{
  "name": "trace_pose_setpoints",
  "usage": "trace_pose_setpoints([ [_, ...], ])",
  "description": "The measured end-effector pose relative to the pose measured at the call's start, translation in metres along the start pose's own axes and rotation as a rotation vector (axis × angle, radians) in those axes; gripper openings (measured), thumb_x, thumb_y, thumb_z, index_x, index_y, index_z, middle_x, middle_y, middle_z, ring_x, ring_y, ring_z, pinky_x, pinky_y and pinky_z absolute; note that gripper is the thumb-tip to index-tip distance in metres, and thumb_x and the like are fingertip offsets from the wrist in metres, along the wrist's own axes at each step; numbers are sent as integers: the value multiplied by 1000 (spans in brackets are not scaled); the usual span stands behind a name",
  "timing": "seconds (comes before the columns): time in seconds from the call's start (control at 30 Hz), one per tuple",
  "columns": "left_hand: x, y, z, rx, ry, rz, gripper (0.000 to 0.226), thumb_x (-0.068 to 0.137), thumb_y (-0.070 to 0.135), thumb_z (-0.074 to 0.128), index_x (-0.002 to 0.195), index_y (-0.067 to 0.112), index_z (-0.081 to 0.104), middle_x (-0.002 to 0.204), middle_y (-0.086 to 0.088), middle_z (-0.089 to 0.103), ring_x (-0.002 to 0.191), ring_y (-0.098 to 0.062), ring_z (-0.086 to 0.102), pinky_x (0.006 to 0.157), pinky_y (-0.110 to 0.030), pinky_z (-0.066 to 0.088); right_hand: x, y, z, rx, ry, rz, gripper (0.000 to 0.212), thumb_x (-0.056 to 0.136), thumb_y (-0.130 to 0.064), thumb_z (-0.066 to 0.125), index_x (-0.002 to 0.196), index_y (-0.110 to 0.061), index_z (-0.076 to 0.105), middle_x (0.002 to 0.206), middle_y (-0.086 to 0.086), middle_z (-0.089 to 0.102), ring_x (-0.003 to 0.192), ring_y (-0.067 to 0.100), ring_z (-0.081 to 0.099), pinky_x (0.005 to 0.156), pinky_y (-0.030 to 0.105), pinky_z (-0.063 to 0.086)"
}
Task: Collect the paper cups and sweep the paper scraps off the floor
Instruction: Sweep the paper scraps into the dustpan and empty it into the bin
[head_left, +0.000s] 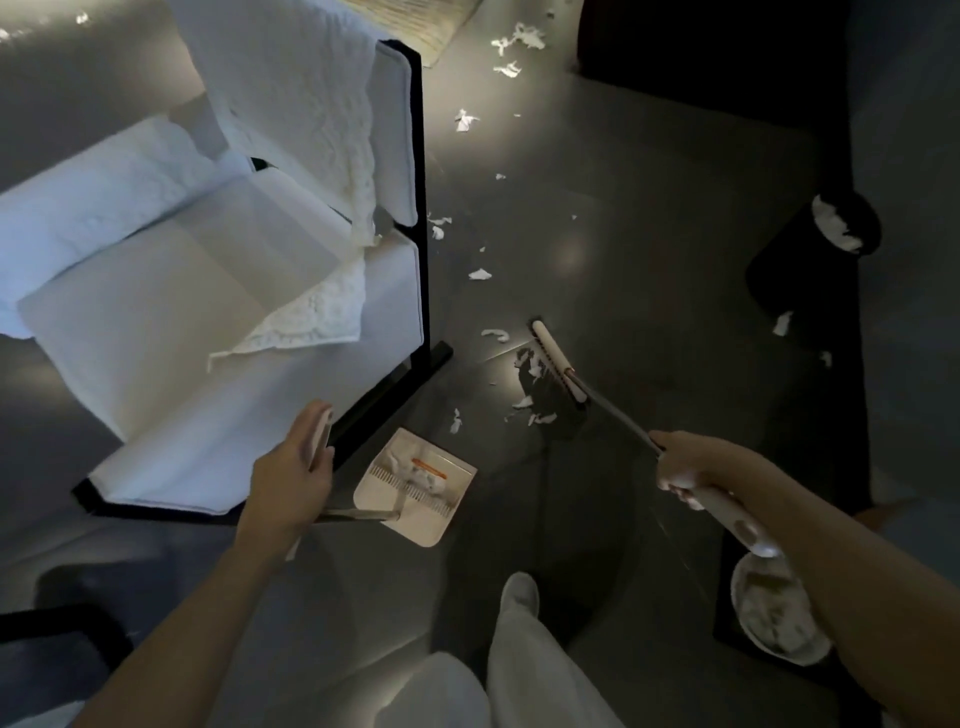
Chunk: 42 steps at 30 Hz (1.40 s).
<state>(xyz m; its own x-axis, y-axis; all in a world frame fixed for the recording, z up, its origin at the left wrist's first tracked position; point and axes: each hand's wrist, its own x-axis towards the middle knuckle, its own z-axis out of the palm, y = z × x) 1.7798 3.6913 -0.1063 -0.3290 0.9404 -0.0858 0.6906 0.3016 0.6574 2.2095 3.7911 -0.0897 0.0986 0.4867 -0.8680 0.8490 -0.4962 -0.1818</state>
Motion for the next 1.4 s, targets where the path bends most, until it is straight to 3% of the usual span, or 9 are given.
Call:
trace_pose_setpoints([
  [0.4,111,37,24,-73,-116,70,54,88,11,60,128,45,51,110,16,59,95,5,52,86,-15,38,6,-63,59,77,-310,5,86,86,-3,55,151,-35,11,97,14,57,59,13,53,47,23,46],
  [0.53,132,51,32,-114,-199,213,52,88,4,56,135,26,51,128,17,49,109,24,37,86,8,25,-25,-68,59,142,-352,27,85,86,1,54,151,-37,15,77,10,56,48,9,49,43,21,43],
  [0.63,140,51,33,-150,-225,250,51,88,1,56,134,22,52,129,16,48,106,35,32,86,10,24,-46,-66,45,168,-333,27,85,87,2,53,151,-37,13,71,7,54,36,5,47,39,19,40],
  [0.73,142,59,35,-152,-229,274,52,88,-1,56,133,24,52,121,6,56,102,21,43,84,6,27,-63,-64,27,164,-276,5,83,88,1,54,151,-36,14,75,6,54,30,0,47,37,15,39],
  [0.83,143,68,40,-145,-242,277,52,89,1,56,130,32,49,107,-8,61,90,-8,53,83,-20,38,-62,-63,8,175,-195,10,84,88,1,54,151,-37,14,74,7,56,32,1,47,38,16,40],
  [0.93,145,79,45,-170,-215,221,53,91,3,54,131,36,46,107,6,53,88,3,46,81,-24,41,-41,-67,-18,126,-131,-5,86,86,3,53,151,-38,14,67,9,58,33,6,48,38,21,41],
  [1.1,156,100,64,-214,-114,136,50,93,4,53,136,28,46,124,15,48,104,13,42,78,5,33,27,-97,-73,18,-61,-42,81,84,2,54,149,-34,21,81,13,58,47,13,53,38,21,43],
  [1.23,174,123,85,-193,-76,81,52,93,7,54,139,29,45,125,18,45,110,-1,46,91,-21,41,84,-124,-109,10,-84,-60,83,84,2,53,150,-33,18,85,13,56,52,14,51,38,21,42],
  [1.4,200,148,105,-168,-58,23,53,91,7,58,137,32,48,122,14,48,109,-5,45,93,-22,38,117,-120,-114,-76,-214,-72,92,86,2,55,153,-35,4,106,18,55,60,13,52,46,21,45],
])
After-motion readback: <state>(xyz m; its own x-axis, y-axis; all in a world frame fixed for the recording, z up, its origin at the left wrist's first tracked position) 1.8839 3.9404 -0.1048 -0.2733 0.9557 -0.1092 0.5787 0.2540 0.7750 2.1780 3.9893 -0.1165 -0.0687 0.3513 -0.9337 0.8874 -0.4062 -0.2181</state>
